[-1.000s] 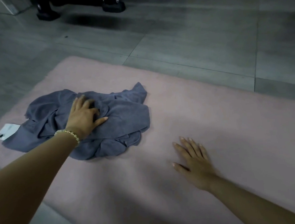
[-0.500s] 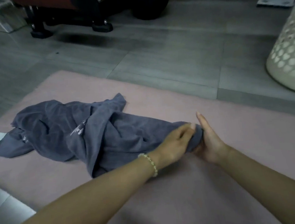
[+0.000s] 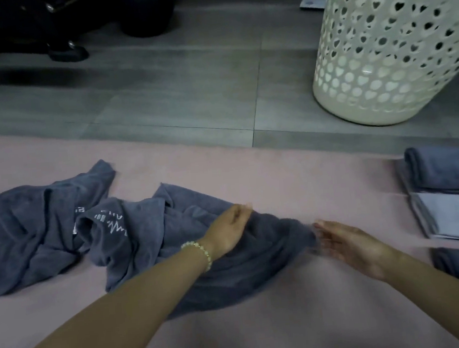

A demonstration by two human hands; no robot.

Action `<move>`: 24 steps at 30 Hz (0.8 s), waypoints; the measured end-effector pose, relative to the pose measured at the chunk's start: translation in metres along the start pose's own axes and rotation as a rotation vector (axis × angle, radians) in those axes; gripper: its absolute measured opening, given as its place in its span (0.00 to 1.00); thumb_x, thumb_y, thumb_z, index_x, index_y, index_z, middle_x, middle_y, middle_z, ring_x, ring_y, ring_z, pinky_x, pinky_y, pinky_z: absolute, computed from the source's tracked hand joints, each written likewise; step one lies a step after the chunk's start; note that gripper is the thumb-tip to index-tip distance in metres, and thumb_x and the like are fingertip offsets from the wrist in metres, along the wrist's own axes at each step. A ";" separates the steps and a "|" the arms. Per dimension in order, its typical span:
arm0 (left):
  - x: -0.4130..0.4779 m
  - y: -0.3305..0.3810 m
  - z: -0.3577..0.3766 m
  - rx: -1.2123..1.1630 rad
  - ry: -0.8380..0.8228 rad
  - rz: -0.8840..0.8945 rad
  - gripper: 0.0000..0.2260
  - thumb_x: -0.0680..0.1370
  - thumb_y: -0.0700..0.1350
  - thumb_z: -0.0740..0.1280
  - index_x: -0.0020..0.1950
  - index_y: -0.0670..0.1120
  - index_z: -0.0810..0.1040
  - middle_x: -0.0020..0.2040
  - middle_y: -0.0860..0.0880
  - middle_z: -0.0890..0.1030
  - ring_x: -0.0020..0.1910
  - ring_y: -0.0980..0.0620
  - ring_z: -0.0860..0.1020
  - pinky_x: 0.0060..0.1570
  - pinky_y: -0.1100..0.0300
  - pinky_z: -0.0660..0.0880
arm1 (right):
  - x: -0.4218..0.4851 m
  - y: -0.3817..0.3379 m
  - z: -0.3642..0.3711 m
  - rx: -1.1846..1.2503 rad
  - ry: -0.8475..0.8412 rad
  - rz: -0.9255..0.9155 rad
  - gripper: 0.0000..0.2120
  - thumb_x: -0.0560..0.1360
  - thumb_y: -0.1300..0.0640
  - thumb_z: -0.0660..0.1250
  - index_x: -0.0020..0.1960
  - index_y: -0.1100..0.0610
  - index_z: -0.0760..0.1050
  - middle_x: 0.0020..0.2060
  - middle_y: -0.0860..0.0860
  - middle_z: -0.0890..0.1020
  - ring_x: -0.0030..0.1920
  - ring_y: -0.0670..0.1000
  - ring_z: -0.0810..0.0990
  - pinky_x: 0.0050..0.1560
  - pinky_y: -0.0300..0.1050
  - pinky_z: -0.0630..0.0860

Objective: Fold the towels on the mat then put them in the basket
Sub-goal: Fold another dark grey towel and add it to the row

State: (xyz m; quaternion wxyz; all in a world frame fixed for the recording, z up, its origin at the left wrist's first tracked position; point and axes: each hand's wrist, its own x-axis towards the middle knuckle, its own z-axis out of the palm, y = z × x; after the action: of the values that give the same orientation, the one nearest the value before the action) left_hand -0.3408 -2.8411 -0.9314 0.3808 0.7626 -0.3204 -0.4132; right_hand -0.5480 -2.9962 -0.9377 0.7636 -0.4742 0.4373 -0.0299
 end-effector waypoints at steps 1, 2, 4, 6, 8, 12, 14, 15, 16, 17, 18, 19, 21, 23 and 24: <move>-0.002 -0.013 -0.004 0.131 -0.024 0.005 0.23 0.80 0.59 0.53 0.68 0.46 0.69 0.66 0.53 0.71 0.65 0.55 0.68 0.67 0.64 0.60 | 0.002 0.003 -0.006 -0.068 0.016 0.014 0.43 0.45 0.39 0.82 0.54 0.58 0.78 0.48 0.55 0.82 0.45 0.51 0.82 0.45 0.42 0.81; -0.004 -0.025 -0.008 0.273 -0.042 0.015 0.28 0.78 0.63 0.52 0.71 0.47 0.67 0.69 0.53 0.69 0.69 0.55 0.65 0.69 0.64 0.57 | 0.003 0.005 -0.008 -0.127 0.037 0.043 0.45 0.45 0.35 0.80 0.56 0.57 0.78 0.52 0.54 0.81 0.50 0.53 0.81 0.50 0.44 0.81; -0.007 -0.040 -0.011 0.550 -0.070 0.081 0.37 0.73 0.72 0.45 0.75 0.52 0.60 0.75 0.52 0.62 0.74 0.52 0.59 0.73 0.57 0.53 | 0.005 0.007 -0.002 -0.202 0.024 0.132 0.40 0.56 0.31 0.73 0.59 0.55 0.76 0.55 0.53 0.80 0.55 0.53 0.80 0.52 0.45 0.79; -0.006 -0.047 -0.010 0.704 -0.080 0.157 0.40 0.68 0.74 0.40 0.77 0.57 0.52 0.78 0.53 0.54 0.76 0.52 0.52 0.75 0.55 0.46 | 0.011 0.009 0.012 -0.236 0.000 0.183 0.30 0.68 0.34 0.66 0.58 0.56 0.75 0.54 0.54 0.81 0.52 0.53 0.81 0.49 0.43 0.78; -0.002 -0.048 -0.010 0.762 -0.035 0.174 0.40 0.68 0.74 0.39 0.77 0.59 0.48 0.78 0.53 0.48 0.77 0.51 0.48 0.75 0.54 0.42 | 0.022 0.013 0.026 -0.309 0.091 0.111 0.25 0.70 0.39 0.68 0.56 0.58 0.75 0.50 0.55 0.82 0.46 0.52 0.81 0.43 0.43 0.79; 0.013 -0.057 -0.027 0.857 0.047 -0.036 0.30 0.78 0.66 0.46 0.77 0.57 0.43 0.79 0.51 0.46 0.77 0.46 0.46 0.75 0.50 0.40 | 0.037 0.022 0.036 -0.586 0.260 -0.129 0.20 0.68 0.40 0.72 0.47 0.56 0.77 0.44 0.50 0.80 0.41 0.46 0.78 0.38 0.37 0.75; 0.016 -0.063 -0.038 0.862 0.056 -0.066 0.31 0.79 0.65 0.47 0.77 0.55 0.41 0.77 0.46 0.56 0.76 0.45 0.52 0.75 0.51 0.45 | 0.039 0.023 0.044 -0.633 0.199 -0.271 0.16 0.68 0.45 0.73 0.30 0.54 0.75 0.33 0.46 0.78 0.33 0.40 0.74 0.35 0.34 0.70; 0.017 -0.064 -0.041 0.821 0.096 -0.039 0.32 0.79 0.65 0.49 0.77 0.54 0.40 0.73 0.44 0.65 0.73 0.43 0.60 0.73 0.51 0.52 | 0.039 0.024 0.050 -0.625 0.156 -0.310 0.16 0.70 0.47 0.73 0.29 0.55 0.75 0.34 0.43 0.77 0.35 0.38 0.74 0.40 0.34 0.71; 0.018 -0.062 -0.045 0.765 0.141 -0.018 0.33 0.79 0.65 0.50 0.77 0.55 0.40 0.66 0.42 0.74 0.67 0.42 0.69 0.68 0.51 0.61 | 0.036 0.024 0.059 -0.599 0.100 -0.327 0.14 0.72 0.49 0.71 0.32 0.56 0.78 0.43 0.40 0.77 0.45 0.37 0.75 0.51 0.32 0.70; 0.019 -0.058 -0.048 0.713 0.164 -0.010 0.32 0.79 0.64 0.51 0.77 0.57 0.39 0.55 0.43 0.80 0.58 0.42 0.76 0.59 0.52 0.69 | 0.033 0.023 0.070 -0.576 0.034 -0.328 0.11 0.74 0.50 0.70 0.38 0.56 0.81 0.53 0.40 0.76 0.55 0.38 0.73 0.61 0.33 0.65; 0.019 -0.053 -0.052 0.678 0.158 0.001 0.31 0.79 0.63 0.51 0.76 0.59 0.39 0.46 0.44 0.81 0.49 0.43 0.78 0.50 0.53 0.71 | 0.033 0.026 0.078 -0.580 -0.036 -0.357 0.10 0.75 0.51 0.68 0.41 0.56 0.81 0.60 0.42 0.74 0.62 0.38 0.70 0.67 0.35 0.61; 0.020 -0.048 -0.055 0.680 0.150 0.027 0.29 0.78 0.64 0.49 0.76 0.61 0.41 0.42 0.45 0.79 0.46 0.43 0.78 0.46 0.53 0.71 | 0.032 0.031 0.086 -0.624 -0.107 -0.396 0.11 0.76 0.51 0.67 0.42 0.58 0.82 0.64 0.44 0.73 0.65 0.38 0.68 0.69 0.37 0.60; 0.022 -0.048 -0.063 0.757 0.170 0.132 0.33 0.73 0.71 0.41 0.76 0.60 0.54 0.51 0.46 0.75 0.56 0.44 0.74 0.57 0.52 0.69 | 0.022 0.042 0.103 -0.782 -0.266 -0.371 0.18 0.74 0.43 0.64 0.45 0.57 0.83 0.66 0.44 0.72 0.68 0.37 0.62 0.69 0.34 0.53; 0.020 -0.055 -0.064 0.877 0.163 0.236 0.45 0.66 0.76 0.31 0.70 0.58 0.69 0.67 0.47 0.68 0.70 0.45 0.62 0.70 0.53 0.55 | 0.013 0.056 0.111 -0.904 -0.359 -0.318 0.24 0.68 0.32 0.59 0.47 0.48 0.83 0.63 0.38 0.72 0.69 0.36 0.58 0.70 0.33 0.49; 0.018 -0.060 -0.064 0.955 0.114 0.270 0.49 0.65 0.75 0.28 0.67 0.56 0.73 0.73 0.48 0.63 0.74 0.47 0.55 0.73 0.53 0.47 | 0.010 0.056 0.114 -0.901 -0.354 -0.293 0.18 0.69 0.33 0.60 0.43 0.42 0.82 0.59 0.36 0.75 0.67 0.35 0.60 0.69 0.32 0.51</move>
State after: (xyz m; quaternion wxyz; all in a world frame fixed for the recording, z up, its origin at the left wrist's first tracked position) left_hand -0.2658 -2.8054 -0.9653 0.0563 0.8249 -0.5484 -0.1250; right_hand -0.4829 -2.8909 -0.9669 0.5334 -0.8107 0.1994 0.1356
